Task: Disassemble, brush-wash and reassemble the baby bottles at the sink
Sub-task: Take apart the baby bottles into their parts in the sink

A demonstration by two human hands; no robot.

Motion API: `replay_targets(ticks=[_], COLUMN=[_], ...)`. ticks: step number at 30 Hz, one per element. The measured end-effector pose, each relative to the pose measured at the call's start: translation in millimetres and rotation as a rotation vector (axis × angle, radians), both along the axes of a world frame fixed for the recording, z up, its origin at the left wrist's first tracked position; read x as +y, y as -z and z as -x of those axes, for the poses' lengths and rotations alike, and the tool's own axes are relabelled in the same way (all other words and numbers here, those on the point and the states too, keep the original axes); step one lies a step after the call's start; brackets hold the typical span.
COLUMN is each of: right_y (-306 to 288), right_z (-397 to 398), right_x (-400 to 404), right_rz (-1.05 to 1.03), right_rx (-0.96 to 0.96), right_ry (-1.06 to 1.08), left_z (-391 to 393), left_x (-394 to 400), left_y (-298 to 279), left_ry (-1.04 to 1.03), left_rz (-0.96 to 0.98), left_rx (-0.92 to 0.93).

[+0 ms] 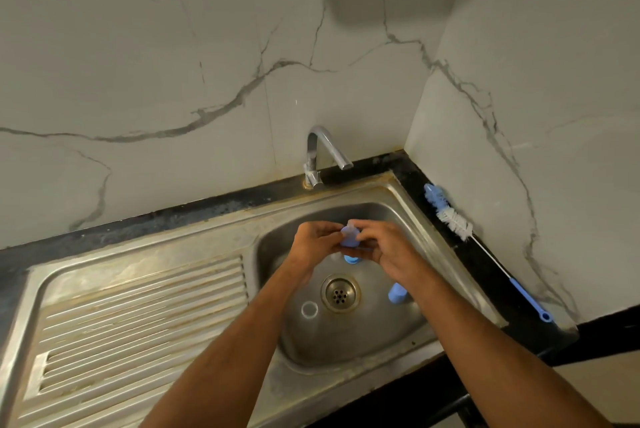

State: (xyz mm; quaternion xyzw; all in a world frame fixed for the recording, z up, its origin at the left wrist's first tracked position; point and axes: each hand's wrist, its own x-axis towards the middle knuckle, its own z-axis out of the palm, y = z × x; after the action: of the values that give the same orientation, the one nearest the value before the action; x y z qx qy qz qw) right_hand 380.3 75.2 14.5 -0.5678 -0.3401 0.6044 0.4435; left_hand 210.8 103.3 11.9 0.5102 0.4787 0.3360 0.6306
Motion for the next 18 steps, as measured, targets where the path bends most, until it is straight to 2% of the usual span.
replay_targets(ticks=[3,11,18], right_y=[-1,-5,-5], right_z=[1,6,11], right_x=[-4,-12,-14], right_rz=[0.015,-0.055,-0.153], right_rx=[0.054,-0.082,-0.323], right_ry=[0.045,0.098,0.120], left_z=[0,-2,-10], left_x=[0,-3,-7], left_y=[0,6,0], left_ry=[0.028,-0.016,0.026], left_rz=[-0.020,0.042,0.115], left_rx=[0.019,-0.053,-0.137])
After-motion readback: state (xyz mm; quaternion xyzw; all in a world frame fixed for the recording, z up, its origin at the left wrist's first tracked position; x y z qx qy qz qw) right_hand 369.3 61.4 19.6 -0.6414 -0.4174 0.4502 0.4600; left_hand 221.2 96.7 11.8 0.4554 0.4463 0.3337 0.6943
